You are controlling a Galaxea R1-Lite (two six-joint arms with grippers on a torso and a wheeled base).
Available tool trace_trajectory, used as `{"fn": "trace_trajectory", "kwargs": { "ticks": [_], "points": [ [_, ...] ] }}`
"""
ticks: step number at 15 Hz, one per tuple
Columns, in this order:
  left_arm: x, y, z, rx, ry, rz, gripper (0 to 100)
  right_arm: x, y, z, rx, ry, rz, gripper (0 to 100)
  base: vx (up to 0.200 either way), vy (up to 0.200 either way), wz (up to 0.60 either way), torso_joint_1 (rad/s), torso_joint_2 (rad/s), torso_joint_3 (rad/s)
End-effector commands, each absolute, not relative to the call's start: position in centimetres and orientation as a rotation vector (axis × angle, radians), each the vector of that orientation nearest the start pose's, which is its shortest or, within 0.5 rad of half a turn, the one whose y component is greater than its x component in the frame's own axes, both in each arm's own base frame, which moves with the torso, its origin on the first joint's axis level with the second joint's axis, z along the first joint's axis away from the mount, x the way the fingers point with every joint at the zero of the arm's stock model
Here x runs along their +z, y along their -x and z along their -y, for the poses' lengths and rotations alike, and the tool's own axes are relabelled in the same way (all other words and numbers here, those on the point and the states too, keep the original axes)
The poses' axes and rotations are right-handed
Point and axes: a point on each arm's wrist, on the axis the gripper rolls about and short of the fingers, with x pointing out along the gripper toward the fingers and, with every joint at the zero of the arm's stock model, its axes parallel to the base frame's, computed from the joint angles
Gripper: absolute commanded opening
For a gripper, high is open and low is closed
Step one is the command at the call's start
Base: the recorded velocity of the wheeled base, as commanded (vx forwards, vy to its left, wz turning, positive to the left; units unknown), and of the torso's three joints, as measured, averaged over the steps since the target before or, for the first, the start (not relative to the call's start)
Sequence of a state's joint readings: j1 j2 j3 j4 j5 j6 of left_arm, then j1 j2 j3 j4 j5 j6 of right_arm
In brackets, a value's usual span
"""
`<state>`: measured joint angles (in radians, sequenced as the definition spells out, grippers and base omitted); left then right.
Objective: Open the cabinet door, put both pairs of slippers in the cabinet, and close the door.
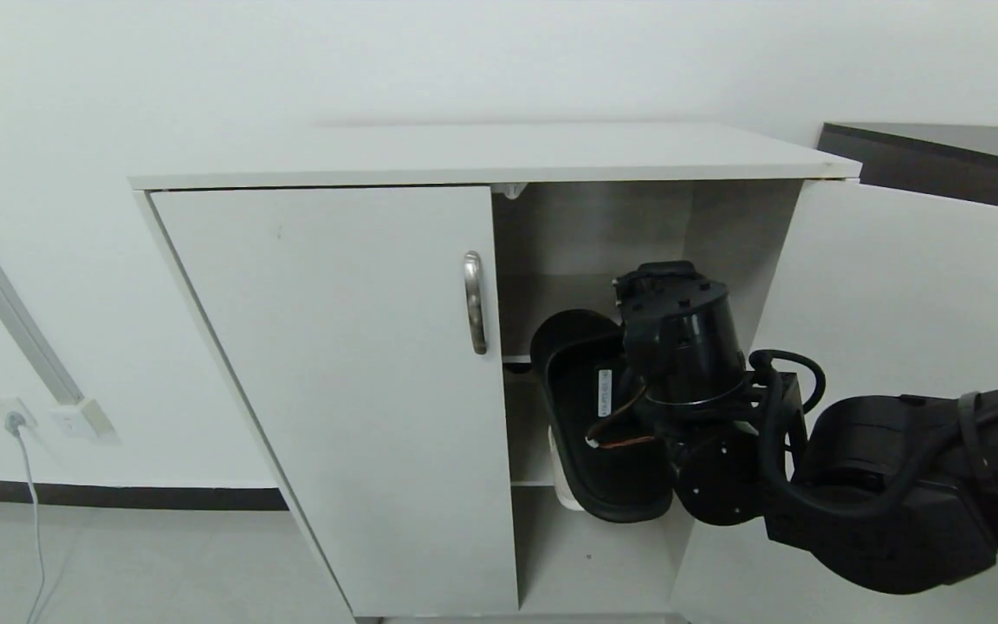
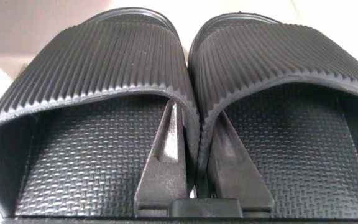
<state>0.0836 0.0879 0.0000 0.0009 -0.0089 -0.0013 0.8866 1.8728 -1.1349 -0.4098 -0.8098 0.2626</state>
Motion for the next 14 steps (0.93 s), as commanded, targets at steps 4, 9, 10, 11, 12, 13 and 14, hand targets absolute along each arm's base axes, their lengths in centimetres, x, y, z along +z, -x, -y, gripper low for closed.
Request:
{"fn": "trace_trajectory", "kwargs": {
  "ticks": [4, 9, 10, 11, 12, 13, 14],
  "points": [
    [7.7, 1.6, 0.2, 0.075, 0.006, -0.089, 0, 18.8, -25.4, -26.9, 0.023, -0.017, -0.23, 0, 0.1, 0.0, 0.0, 0.001, 0.0, 0.0],
    [7.7, 1.6, 0.2, 0.075, 0.006, -0.089, 0, 18.3, -29.7, -27.5, -0.022, -0.038, -0.224, 0, 0.0, 0.0, 0.0, 0.0, 0.0, 0.0],
    [7.7, 1.6, 0.2, 0.075, 0.006, -0.089, 0, 18.2, -30.3, -27.7, -0.013, -0.033, -0.237, 0, 0.0, 0.0, 0.0, 0.0, 0.0, 0.0],
    [7.7, 1.6, 0.2, 0.075, 0.007, -0.089, 0, 18.4, -31.3, -27.8, -0.02, -0.033, -0.242, 0, 0.0, 0.0, 0.0, 0.0, 0.0, 0.0],
    [7.7, 1.6, 0.2, 0.075, 0.006, -0.089, 0, 18.5, -32.1, -28.0, -0.03, -0.039, -0.236, 0, 0.0, 0.0, 0.0, 0.0, 0.0, 0.0],
    [7.7, 1.6, 0.2, 0.075, 0.006, -0.089, 0, 18.7, -32.8, -28.0, -0.039, -0.041, -0.234, 0, 0.0, 0.0, 0.0, 0.0, 0.0, 0.0],
    [7.7, 1.6, 0.2, 0.075, 0.006, -0.089, 0, 19.0, -33.4, -28.2, -0.041, -0.047, -0.231, 0, 0.0, 0.0, 0.0, 0.0, 0.0, 0.0]
  ]
}}
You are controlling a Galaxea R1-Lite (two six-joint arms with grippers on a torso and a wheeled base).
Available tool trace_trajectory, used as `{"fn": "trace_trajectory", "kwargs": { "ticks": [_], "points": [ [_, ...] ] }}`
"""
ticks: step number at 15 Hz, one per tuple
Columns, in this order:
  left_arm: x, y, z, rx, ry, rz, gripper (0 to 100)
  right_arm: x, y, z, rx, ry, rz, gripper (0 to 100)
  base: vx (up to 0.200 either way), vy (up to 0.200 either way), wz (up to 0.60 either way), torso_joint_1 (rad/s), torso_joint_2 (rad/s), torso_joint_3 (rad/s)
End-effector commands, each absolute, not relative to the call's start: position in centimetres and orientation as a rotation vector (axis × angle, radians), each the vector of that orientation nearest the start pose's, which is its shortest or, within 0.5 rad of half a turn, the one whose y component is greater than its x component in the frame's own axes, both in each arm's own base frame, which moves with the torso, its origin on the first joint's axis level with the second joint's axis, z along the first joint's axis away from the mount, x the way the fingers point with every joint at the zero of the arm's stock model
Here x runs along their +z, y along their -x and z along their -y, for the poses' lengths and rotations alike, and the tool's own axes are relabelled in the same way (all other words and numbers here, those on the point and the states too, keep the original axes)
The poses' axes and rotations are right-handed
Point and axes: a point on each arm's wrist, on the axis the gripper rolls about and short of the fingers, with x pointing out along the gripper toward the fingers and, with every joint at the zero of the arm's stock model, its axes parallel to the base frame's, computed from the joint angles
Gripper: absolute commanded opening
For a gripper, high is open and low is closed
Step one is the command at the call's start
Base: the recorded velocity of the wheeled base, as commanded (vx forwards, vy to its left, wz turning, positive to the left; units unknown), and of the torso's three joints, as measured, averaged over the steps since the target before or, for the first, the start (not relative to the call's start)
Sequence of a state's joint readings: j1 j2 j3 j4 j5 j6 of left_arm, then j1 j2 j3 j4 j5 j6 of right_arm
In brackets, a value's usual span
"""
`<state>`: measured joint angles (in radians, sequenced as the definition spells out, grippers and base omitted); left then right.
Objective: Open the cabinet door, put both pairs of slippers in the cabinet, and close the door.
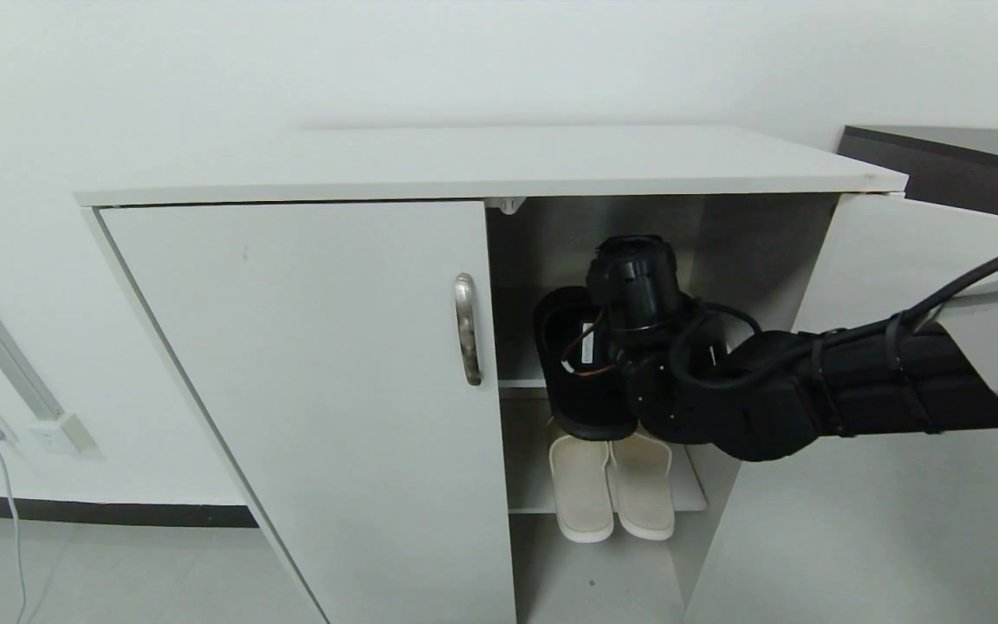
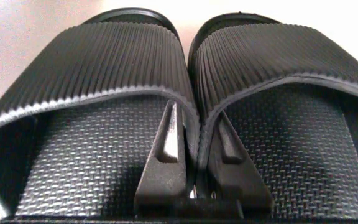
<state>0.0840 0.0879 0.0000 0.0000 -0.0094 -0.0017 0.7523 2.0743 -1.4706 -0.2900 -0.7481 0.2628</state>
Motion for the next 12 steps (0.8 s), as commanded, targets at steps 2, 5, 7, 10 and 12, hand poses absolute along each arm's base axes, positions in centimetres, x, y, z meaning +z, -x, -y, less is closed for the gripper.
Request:
{"fn": "trace_trajectory", "kwargs": {
  "ticks": [2, 5, 7, 10, 12],
  "points": [
    [7.7, 1.6, 0.2, 0.075, 0.007, -0.089, 0, 19.5, -34.4, -28.2, -0.04, -0.052, -0.225, 0, 0.0, 0.0, 0.0, 0.0, 0.0, 0.0],
    [7.7, 1.6, 0.2, 0.075, 0.007, -0.089, 0, 19.4, -35.9, -28.3, -0.057, -0.037, -0.222, 0, 0.0, 0.0, 0.0, 0.0, 0.0, 0.0],
    [7.7, 1.6, 0.2, 0.075, 0.007, -0.089, 0, 19.2, -36.4, -28.3, -0.063, -0.036, -0.225, 0, 0.0, 0.0, 0.0, 0.0, 0.0, 0.0],
    [7.7, 1.6, 0.2, 0.075, 0.009, -0.089, 0, 18.7, -36.5, -28.4, -0.064, -0.029, -0.233, 0, 0.0, 0.0, 0.0, 0.0, 0.0, 0.0],
    [7.7, 1.6, 0.2, 0.075, 0.009, -0.089, 0, 18.6, -36.4, -28.3, -0.065, -0.023, -0.24, 100, 0.0, 0.0, 0.0, 0.0, 0.0, 0.0]
  ]
}}
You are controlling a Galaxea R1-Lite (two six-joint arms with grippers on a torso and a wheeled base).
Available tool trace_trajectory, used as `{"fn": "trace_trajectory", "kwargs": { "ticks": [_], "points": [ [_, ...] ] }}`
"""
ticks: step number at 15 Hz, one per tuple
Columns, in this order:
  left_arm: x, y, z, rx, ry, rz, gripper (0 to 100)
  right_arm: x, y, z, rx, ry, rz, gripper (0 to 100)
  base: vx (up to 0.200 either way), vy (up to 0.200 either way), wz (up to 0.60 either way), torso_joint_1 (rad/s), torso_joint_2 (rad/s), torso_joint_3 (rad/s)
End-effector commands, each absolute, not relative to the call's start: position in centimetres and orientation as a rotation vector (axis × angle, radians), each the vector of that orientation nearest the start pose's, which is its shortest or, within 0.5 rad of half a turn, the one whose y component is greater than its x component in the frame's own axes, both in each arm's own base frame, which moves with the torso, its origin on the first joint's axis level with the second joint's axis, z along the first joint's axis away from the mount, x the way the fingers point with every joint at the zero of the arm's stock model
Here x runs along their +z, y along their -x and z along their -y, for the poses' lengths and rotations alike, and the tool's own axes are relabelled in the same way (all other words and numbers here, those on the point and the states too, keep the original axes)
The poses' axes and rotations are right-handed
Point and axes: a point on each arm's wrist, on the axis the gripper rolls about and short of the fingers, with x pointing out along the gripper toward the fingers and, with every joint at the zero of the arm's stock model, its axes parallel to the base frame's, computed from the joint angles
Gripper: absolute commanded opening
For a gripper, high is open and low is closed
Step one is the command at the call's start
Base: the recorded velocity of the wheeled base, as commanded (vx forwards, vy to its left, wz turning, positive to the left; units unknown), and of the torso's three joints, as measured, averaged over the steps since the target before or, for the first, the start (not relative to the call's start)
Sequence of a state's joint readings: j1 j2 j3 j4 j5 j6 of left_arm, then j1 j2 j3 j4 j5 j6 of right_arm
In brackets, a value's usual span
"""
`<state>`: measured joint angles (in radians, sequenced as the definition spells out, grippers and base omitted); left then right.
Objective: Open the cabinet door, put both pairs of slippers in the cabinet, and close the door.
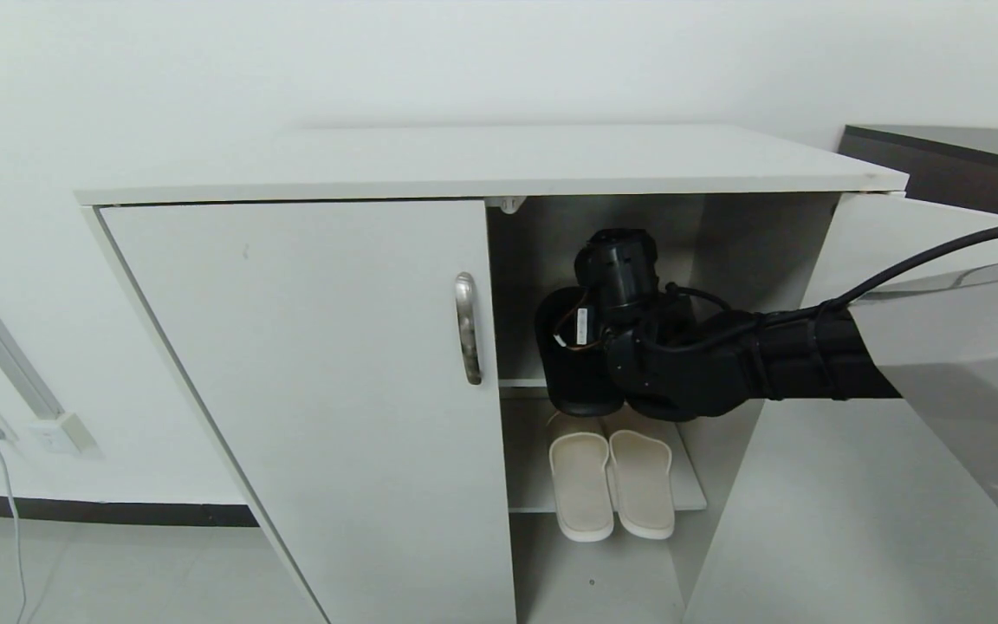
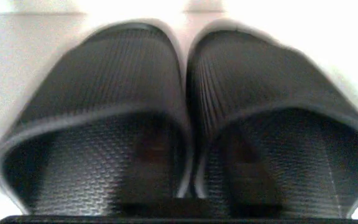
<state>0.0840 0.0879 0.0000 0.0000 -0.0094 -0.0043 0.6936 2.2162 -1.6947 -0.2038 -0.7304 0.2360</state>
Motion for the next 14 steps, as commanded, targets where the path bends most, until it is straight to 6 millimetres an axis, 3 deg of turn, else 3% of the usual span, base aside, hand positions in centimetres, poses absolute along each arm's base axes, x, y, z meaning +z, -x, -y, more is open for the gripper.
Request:
{"fn": "trace_trajectory", "kwargs": {
  "ticks": [1, 9, 14],
  "points": [
    [7.7, 1.6, 0.2, 0.075, 0.009, -0.089, 0, 18.6, -36.2, -28.3, -0.064, -0.019, -0.243, 100, 0.0, 0.0, 0.0, 0.0, 0.0, 0.0],
    [7.7, 1.6, 0.2, 0.075, 0.009, -0.089, 0, 21.2, -31.1, -27.3, -0.013, -0.042, -0.231, 100, 0.0, 0.0, 0.0, 0.0, 0.0, 0.0],
    [7.7, 1.6, 0.2, 0.075, 0.009, -0.089, 0, 20.7, -24.2, -25.3, 0.08, -0.038, -0.241, 100, 0.0, 0.0, 0.0, 0.0, 0.0, 0.0]
  ]
}}
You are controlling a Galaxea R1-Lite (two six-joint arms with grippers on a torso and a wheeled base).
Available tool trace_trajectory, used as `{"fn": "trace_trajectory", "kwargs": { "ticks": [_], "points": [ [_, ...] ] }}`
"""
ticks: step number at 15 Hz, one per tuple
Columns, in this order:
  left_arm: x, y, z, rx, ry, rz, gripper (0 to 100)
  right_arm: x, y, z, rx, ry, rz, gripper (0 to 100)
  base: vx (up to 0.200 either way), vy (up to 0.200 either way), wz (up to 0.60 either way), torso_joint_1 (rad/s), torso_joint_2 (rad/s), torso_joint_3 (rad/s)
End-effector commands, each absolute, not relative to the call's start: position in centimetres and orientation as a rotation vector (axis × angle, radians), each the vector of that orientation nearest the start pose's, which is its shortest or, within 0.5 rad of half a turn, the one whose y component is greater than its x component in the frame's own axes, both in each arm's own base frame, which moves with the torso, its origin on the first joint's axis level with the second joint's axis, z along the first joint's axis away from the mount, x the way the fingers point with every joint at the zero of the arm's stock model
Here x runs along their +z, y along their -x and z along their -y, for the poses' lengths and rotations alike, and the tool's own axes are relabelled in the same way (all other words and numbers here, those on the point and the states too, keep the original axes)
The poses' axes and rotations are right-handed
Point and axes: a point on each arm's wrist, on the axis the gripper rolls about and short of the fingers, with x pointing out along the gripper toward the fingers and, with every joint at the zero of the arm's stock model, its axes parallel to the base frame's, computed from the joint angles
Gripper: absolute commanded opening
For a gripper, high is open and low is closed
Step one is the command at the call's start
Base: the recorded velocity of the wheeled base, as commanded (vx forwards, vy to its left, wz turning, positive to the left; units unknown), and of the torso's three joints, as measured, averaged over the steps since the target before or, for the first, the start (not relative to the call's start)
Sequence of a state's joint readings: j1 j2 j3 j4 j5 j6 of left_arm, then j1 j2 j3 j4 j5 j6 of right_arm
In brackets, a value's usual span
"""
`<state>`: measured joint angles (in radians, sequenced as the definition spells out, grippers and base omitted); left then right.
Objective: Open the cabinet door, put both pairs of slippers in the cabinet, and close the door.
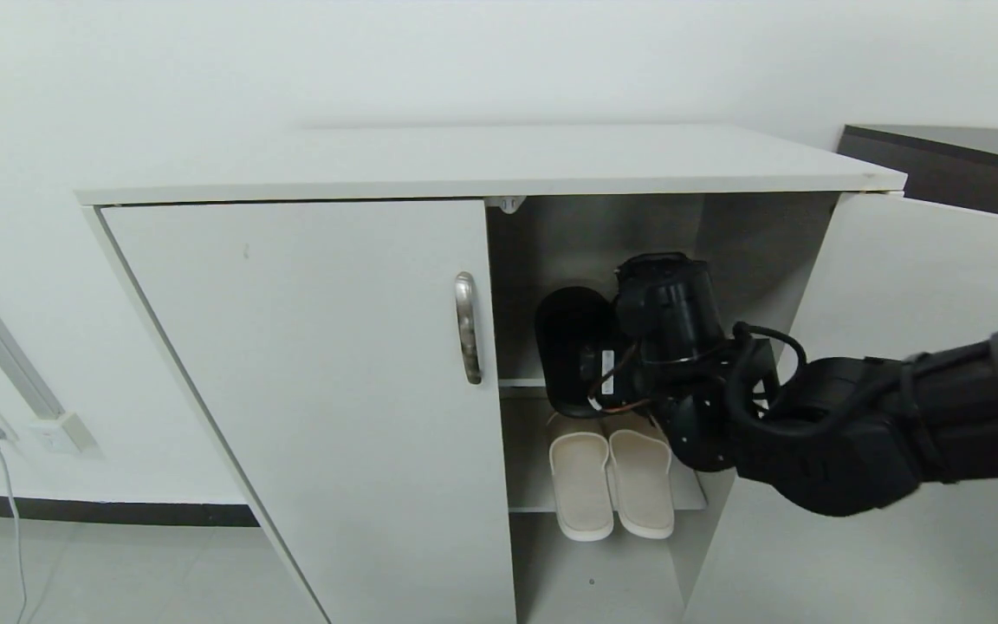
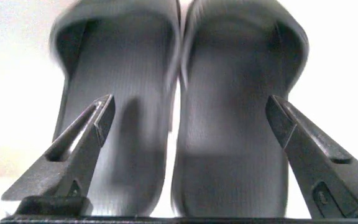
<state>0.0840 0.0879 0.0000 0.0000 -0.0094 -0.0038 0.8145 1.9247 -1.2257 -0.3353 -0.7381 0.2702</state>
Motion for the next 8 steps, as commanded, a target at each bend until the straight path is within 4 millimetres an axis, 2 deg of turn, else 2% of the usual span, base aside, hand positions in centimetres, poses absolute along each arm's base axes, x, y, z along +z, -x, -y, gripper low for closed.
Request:
{"fn": "trace_trajectory", "kwargs": {
  "ticks": [1, 3, 5, 8],
  "points": [
    [7.7, 1.6, 0.2, 0.075, 0.009, -0.089, 0, 20.4, -21.8, -24.0, 0.118, -0.036, -0.24, 100, 0.0, 0.0, 0.0, 0.0, 0.0, 0.0],
    [7.7, 1.6, 0.2, 0.075, 0.009, -0.087, 0, 20.0, -19.0, -22.4, 0.197, -0.049, -0.234, 100, 0.0, 0.0, 0.0, 0.0, 0.0, 0.0],
    [7.7, 1.6, 0.2, 0.075, 0.007, -0.089, 0, 19.4, -17.6, -21.1, 0.279, -0.052, -0.253, 100, 0.0, 0.0, 0.0, 0.0, 0.0, 0.0],
    [7.7, 1.6, 0.2, 0.077, 0.01, -0.089, 0, 18.4, -17.7, -21.4, 0.323, -0.04, -0.294, 100, 0.0, 0.0, 0.0, 0.0, 0.0, 0.0]
  ]
}}
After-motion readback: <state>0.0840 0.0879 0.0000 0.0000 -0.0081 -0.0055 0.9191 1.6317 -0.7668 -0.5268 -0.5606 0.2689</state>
